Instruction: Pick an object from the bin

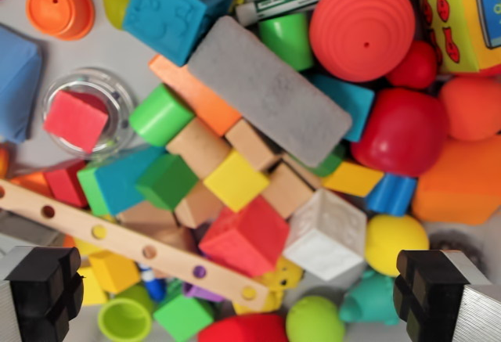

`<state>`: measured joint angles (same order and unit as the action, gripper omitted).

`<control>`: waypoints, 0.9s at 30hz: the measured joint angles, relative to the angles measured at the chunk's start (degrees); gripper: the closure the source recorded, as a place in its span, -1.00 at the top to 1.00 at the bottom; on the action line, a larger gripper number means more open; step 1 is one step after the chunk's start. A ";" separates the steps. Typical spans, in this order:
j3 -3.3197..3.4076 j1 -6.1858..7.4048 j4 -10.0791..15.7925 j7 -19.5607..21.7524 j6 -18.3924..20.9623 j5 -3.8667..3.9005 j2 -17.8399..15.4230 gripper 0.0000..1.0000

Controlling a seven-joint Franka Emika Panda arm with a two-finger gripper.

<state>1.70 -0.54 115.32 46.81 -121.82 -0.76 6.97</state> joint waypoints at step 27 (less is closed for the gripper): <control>-1.98 2.68 3.88 -4.57 -7.40 0.24 3.49 1.00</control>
<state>-0.28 2.15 119.20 42.24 -129.22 -0.52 10.46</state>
